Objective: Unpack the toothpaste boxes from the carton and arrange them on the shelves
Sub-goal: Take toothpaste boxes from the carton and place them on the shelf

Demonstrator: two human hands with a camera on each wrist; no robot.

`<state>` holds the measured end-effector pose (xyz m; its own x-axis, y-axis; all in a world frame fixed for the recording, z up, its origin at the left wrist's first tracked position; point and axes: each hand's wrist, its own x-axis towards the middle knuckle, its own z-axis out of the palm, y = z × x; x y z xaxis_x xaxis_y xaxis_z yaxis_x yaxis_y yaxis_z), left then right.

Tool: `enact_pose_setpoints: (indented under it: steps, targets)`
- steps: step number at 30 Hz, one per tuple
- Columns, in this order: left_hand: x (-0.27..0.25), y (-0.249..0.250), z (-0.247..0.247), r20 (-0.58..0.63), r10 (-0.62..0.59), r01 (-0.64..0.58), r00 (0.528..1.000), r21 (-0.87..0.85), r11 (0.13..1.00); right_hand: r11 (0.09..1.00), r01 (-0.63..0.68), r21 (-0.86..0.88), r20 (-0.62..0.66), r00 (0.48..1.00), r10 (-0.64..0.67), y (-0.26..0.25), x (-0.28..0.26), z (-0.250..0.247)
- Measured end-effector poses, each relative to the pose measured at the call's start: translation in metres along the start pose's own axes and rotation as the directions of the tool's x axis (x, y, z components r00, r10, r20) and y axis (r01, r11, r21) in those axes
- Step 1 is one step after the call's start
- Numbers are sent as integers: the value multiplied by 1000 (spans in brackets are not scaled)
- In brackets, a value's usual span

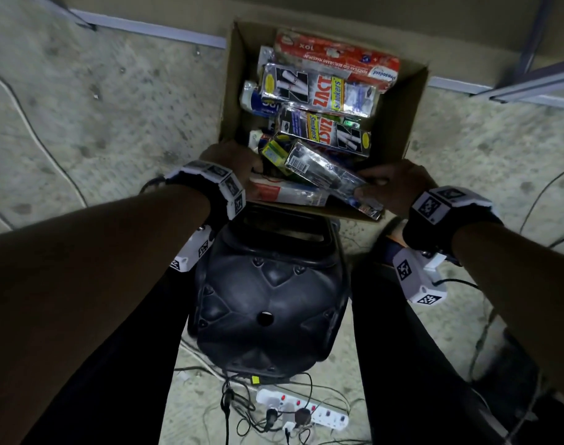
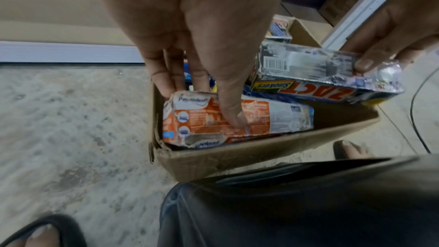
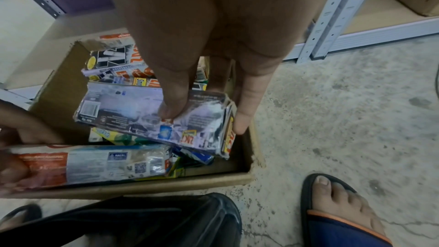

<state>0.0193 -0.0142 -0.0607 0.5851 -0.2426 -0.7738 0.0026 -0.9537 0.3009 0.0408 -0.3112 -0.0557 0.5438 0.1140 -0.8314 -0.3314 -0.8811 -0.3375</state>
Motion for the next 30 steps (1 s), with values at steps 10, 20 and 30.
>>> enact_pose_setpoints:
  steps: [10,20,30]
  targets:
    - [-49,13,-5,11,-306,290,952,-350,891,943,-156,295,-46,983,177,-8,-48,0]
    - [-55,-7,19,101,-435,384,895,-672,634,585,-298,755,98,932,349,-26,-73,9]
    - [-16,-5,51,262,-342,355,902,-901,248,440,-348,828,194,914,357,-35,-53,33]
